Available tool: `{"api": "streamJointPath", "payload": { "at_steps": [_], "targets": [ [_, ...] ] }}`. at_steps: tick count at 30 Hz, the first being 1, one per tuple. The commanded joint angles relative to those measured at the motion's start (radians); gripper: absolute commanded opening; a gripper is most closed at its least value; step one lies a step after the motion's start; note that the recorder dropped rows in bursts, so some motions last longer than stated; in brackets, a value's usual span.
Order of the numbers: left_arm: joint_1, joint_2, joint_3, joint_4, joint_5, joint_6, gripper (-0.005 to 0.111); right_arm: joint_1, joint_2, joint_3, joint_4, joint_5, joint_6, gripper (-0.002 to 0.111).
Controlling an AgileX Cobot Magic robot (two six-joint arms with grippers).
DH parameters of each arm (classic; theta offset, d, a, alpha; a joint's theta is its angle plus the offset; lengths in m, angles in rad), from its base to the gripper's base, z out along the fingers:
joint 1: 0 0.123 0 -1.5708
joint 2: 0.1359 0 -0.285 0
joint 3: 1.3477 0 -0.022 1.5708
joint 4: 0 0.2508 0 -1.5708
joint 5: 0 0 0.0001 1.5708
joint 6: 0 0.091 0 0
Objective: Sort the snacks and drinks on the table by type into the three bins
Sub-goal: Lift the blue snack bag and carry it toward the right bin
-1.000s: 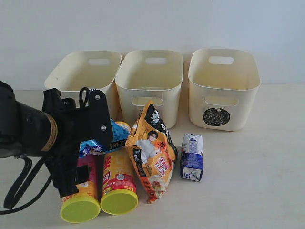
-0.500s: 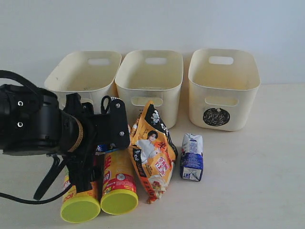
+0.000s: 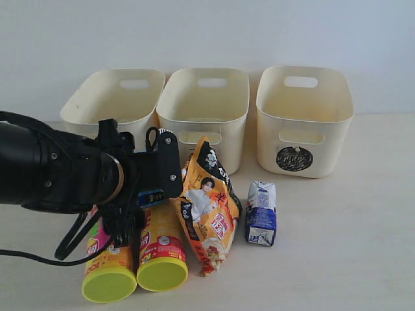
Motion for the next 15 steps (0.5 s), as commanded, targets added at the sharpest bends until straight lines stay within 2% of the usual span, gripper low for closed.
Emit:
{"api": "streamJointPath", "payload": {
  "at_steps": [1,10,15],
  "targets": [
    [-0.003,0.034,-0.036,0.006,0.003,-0.027,0.081,0.0,-0.004,0.004,-0.003,-0.008,-0.004,0.0],
    [-0.003,0.102,-0.056,-0.018,0.109,-0.027,0.081,0.0,-0.004,0.004,-0.003,-0.008,-0.004,0.0],
    [-0.001,0.122,-0.056,-0.011,0.113,-0.027,0.08,0.0,-0.004,0.004,-0.003,-0.008,-0.004,0.0]
  ]
}}
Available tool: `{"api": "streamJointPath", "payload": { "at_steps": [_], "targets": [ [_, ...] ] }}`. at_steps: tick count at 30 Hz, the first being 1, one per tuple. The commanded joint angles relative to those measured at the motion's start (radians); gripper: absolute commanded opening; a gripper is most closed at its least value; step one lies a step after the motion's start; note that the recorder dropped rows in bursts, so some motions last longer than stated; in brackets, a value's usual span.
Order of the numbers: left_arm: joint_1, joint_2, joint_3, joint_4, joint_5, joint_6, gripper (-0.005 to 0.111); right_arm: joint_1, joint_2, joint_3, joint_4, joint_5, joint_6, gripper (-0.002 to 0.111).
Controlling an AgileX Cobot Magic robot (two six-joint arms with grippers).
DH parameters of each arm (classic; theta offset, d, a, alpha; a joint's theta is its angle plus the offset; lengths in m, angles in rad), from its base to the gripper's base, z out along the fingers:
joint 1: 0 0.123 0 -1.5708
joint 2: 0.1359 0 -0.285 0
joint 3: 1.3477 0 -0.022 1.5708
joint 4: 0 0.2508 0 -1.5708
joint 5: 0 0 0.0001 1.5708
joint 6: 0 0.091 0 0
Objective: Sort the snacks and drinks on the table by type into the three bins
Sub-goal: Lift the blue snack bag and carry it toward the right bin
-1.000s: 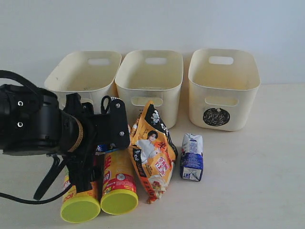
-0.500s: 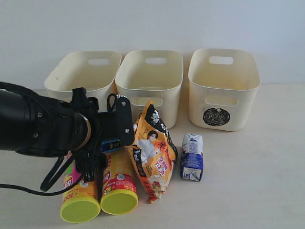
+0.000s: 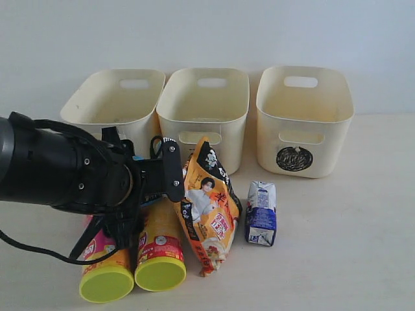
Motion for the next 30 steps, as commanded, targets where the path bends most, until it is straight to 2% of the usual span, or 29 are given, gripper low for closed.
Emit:
{"api": "streamJointPath", "payload": {
  "at_steps": [1,2,6,7,8,12,20,22,30],
  "targets": [
    [-0.001,0.02,-0.002,-0.006,0.006,-0.012,0.078,0.0,-0.004,0.004,-0.003,-0.008,-0.004,0.0],
    [-0.001,0.02,-0.002,-0.003,0.006,-0.012,0.076,0.0,-0.004,0.004,-0.003,-0.008,-0.004,0.0],
    [-0.001,0.02,-0.002,0.032,0.019,-0.018,0.036,0.0,-0.004,0.004,-0.003,-0.008,-0.004,0.0],
    [-0.001,0.02,-0.002,0.039,0.019,-0.021,0.023,0.0,-0.004,0.004,-0.003,-0.008,-0.004,0.0],
    [-0.001,0.02,-0.002,0.044,0.021,-0.024,0.004,0.0,-0.004,0.004,-0.003,-0.008,-0.004,0.0],
    [-0.003,0.005,-0.006,0.058,0.018,-0.063,0.004,0.0,-0.004,0.004,-0.003,-0.008,-0.004,0.0],
    [-0.005,-0.146,-0.045,0.033,0.059,-0.065,0.004,0.0,-0.004,0.004,-0.003,-0.008,-0.004,0.0],
    [-0.005,-0.193,-0.045,-0.011,0.063,-0.058,0.004,0.0,-0.004,0.004,-0.003,-0.008,-0.004,0.0],
    [-0.003,-0.414,-0.045,-0.331,0.077,0.158,0.004,0.0,-0.004,0.004,-0.003,-0.008,-0.004,0.0]
  ]
}}
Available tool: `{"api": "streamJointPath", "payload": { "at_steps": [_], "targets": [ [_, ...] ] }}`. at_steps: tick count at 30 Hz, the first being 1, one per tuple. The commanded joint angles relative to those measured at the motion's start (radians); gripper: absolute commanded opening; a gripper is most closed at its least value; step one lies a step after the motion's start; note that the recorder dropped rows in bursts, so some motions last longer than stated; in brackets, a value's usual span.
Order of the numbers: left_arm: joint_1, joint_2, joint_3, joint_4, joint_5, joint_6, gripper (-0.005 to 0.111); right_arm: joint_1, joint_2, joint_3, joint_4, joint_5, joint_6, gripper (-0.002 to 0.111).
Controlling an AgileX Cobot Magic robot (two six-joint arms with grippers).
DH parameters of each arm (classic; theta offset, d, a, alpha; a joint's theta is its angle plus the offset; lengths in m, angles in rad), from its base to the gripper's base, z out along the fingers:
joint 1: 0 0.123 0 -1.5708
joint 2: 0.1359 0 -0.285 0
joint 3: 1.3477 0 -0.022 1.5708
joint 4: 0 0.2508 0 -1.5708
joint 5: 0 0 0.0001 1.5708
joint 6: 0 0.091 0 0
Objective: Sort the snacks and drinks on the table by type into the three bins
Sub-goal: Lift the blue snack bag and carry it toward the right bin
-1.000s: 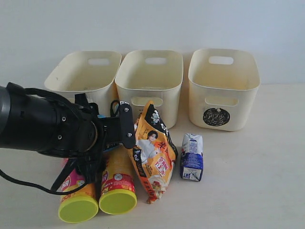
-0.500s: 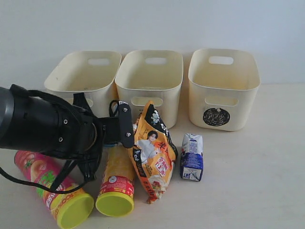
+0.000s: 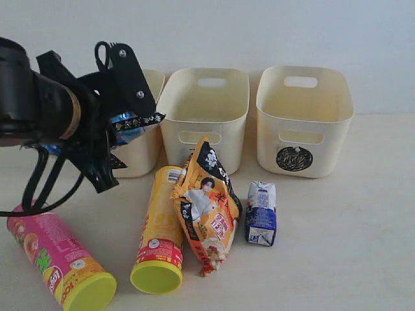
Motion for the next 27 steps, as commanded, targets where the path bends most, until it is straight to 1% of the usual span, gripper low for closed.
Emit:
{"api": "streamJointPath", "payload": {
  "at_steps": [1,2,3,4,6,7,9,13,16,17,21,27],
  "targets": [
    [-0.003,-0.087,-0.01,-0.184,0.006,0.134,0.004,0.0,-0.004,0.004,-0.003,-0.008,-0.003,0.0],
    [-0.003,-0.099,-0.01,-0.226,0.0,0.17,0.004,0.0,-0.004,0.004,-0.003,-0.008,-0.003,0.0],
    [-0.003,-0.115,-0.01,-0.3,-0.018,0.22,0.004,0.0,-0.004,0.004,-0.003,-0.008,-0.003,0.0],
    [-0.003,-0.126,-0.01,-0.341,-0.049,0.237,0.004,0.0,-0.004,0.004,-0.003,-0.008,-0.003,0.0],
    [-0.003,-0.141,-0.01,-0.398,-0.133,0.23,0.004,0.0,-0.004,0.004,-0.003,-0.005,-0.003,0.0],
    [-0.003,-0.146,-0.01,-0.457,-0.217,0.23,0.004,0.0,-0.004,0.004,-0.003,-0.005,-0.003,0.0],
    [-0.003,-0.144,-0.01,-0.524,-0.32,0.23,0.004,0.0,-0.004,0.004,-0.003,-0.005,-0.003,0.0],
    [-0.003,-0.12,-0.025,-0.604,-0.493,0.23,0.004,0.0,-0.004,0.004,-0.003,-0.005,-0.003,0.0],
    [-0.013,-0.071,-0.08,-0.633,-0.515,0.23,0.004,0.0,-0.004,0.004,-0.003,-0.005,-0.003,0.0],
    [-0.029,-0.024,-0.133,-0.633,-0.503,0.23,0.004,0.0,-0.004,0.004,-0.003,-0.005,-0.003,0.0],
    [-0.064,0.079,-0.244,-0.642,-0.501,0.23,0.004,0.0,-0.004,0.004,-0.003,-0.005,-0.003,0.0],
    [-0.075,0.272,-0.468,-0.714,-0.501,0.228,0.004,0.0,-0.004,0.004,-0.003,-0.005,-0.003,0.0]
  ]
}}
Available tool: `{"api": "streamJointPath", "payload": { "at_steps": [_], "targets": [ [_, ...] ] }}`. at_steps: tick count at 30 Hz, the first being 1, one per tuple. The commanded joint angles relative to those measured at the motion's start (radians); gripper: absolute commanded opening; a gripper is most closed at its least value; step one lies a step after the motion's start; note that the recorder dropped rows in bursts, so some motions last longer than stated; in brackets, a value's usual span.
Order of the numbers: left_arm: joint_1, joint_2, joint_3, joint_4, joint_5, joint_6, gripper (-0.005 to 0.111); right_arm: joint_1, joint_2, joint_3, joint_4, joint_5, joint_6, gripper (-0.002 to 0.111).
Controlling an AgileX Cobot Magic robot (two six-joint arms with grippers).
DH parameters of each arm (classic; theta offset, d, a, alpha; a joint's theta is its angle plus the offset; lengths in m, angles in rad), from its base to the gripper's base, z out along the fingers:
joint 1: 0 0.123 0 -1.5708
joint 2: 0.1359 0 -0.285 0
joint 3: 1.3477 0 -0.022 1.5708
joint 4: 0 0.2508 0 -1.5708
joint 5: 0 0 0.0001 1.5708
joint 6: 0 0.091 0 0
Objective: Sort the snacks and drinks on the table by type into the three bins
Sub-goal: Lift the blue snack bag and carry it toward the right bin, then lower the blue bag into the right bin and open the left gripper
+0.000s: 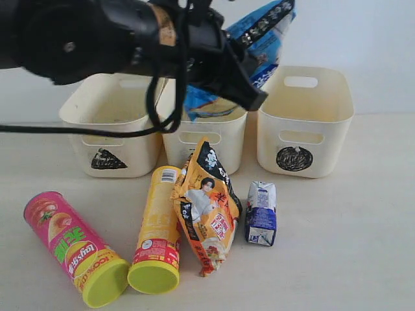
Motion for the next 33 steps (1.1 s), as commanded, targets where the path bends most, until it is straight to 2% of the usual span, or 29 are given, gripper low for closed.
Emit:
{"api": "streamJointPath", "payload": {
  "at_steps": [1,11,20,27,31,33],
  "targets": [
    [-0.007,0.142,-0.172,-0.067,-0.025,-0.008,0.004,0.0,-0.004,0.004,-0.003,-0.005,-0.003,0.0],
    [-0.007,0.511,-0.636,-0.07,-0.025,-0.104,0.004,0.0,-0.004,0.004,-0.003,-0.005,-0.003,0.0],
    [0.01,0.786,-1.024,-0.07,-0.025,-0.105,0.004,0.0,-0.004,0.004,-0.003,-0.005,-0.003,0.0],
    [0.031,0.934,-1.184,-0.07,-0.056,-0.113,0.004,0.0,-0.004,0.004,-0.003,-0.005,-0.003,0.0],
    [0.051,0.975,-1.192,-0.07,-0.091,-0.113,0.004,0.0,-0.004,0.004,-0.003,-0.005,-0.003,0.0],
    [0.056,0.991,-1.193,-0.075,-0.125,-0.113,0.011,0.0,-0.004,0.004,-0.003,-0.005,-0.003,0.0]
  ]
}}
